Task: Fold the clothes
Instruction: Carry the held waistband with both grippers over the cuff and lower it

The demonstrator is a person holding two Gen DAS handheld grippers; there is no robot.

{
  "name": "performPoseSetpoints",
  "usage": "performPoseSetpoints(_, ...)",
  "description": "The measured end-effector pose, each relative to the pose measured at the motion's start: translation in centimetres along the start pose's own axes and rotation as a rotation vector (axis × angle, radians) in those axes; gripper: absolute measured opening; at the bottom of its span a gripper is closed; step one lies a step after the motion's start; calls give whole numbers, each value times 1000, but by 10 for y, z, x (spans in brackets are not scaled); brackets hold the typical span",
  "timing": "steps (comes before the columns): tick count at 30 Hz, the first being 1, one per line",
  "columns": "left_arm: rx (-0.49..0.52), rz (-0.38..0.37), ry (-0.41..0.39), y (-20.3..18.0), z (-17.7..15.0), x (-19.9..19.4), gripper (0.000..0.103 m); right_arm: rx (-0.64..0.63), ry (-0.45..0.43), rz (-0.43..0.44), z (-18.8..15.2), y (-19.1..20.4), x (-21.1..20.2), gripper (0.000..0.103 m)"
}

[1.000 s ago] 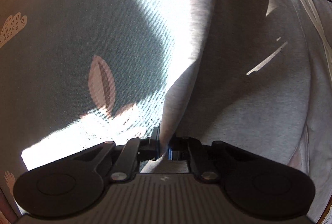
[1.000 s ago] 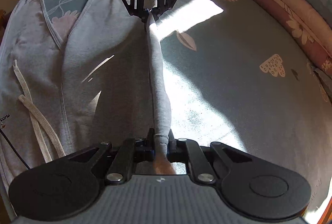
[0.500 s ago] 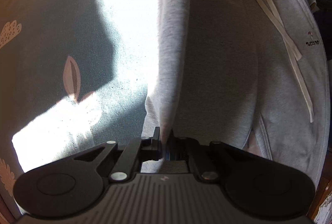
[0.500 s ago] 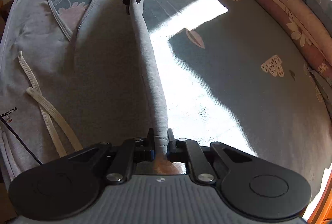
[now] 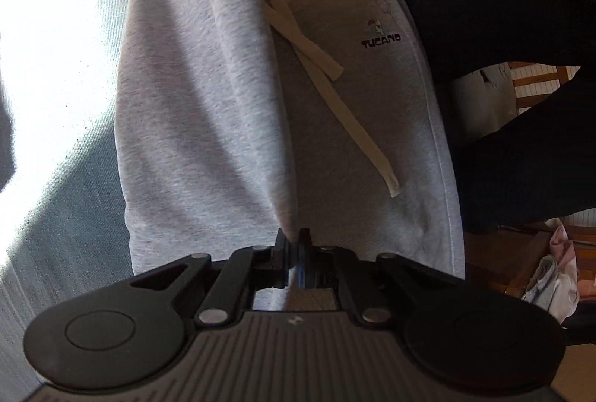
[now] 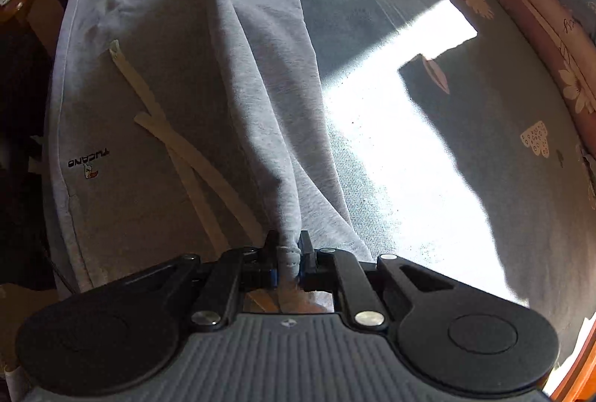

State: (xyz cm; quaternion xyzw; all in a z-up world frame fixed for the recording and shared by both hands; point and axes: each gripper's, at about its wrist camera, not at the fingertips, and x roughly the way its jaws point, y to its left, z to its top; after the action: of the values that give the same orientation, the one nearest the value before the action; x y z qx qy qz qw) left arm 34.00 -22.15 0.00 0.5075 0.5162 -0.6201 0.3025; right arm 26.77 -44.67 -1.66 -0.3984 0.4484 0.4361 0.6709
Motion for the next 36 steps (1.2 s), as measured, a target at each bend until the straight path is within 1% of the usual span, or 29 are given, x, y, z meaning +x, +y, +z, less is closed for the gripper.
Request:
performPoseSetpoints(3, 30, -53, 3, -11, 4, -1, 2, -28, 14, 31, -2, 14, -3, 11)
performPoseSetpoints(9, 90, -126, 8, -32, 15, -6, 2, -69, 47, 100, -8, 38, -7, 11)
performPoseSetpoints(13, 124, -175, -8, -43, 24, -8, 2, -116, 84, 121, -13, 57, -3, 11)
performPoseSetpoints(15, 154, -189, -15, -51, 35, 1, 2, -134, 105, 117, -17, 64, 2, 11)
performPoseSetpoints(19, 201, -215, -26, -62, 50, 15, 2, -145, 141, 97, -24, 79, 14, 11)
performPoseSetpoints(24, 212, -232, -32, -71, 63, 45, 2, -130, 172, 73, -32, 98, 29, 11)
performPoseSetpoints(26, 227, -242, -37, -74, 64, 46, 2, -167, 181, 34, -33, 110, 32, 11)
performPoseSetpoints(29, 257, -265, -36, -80, 67, 52, 3, -191, 184, -1, -33, 125, 31, 11)
performPoseSetpoints(33, 272, -251, -31, -85, 77, 63, 3, -232, 215, -73, -40, 138, 40, 11)
performPoseSetpoints(36, 297, -267, -42, -83, 89, 57, 3, -237, 234, -106, -40, 141, 36, 11)
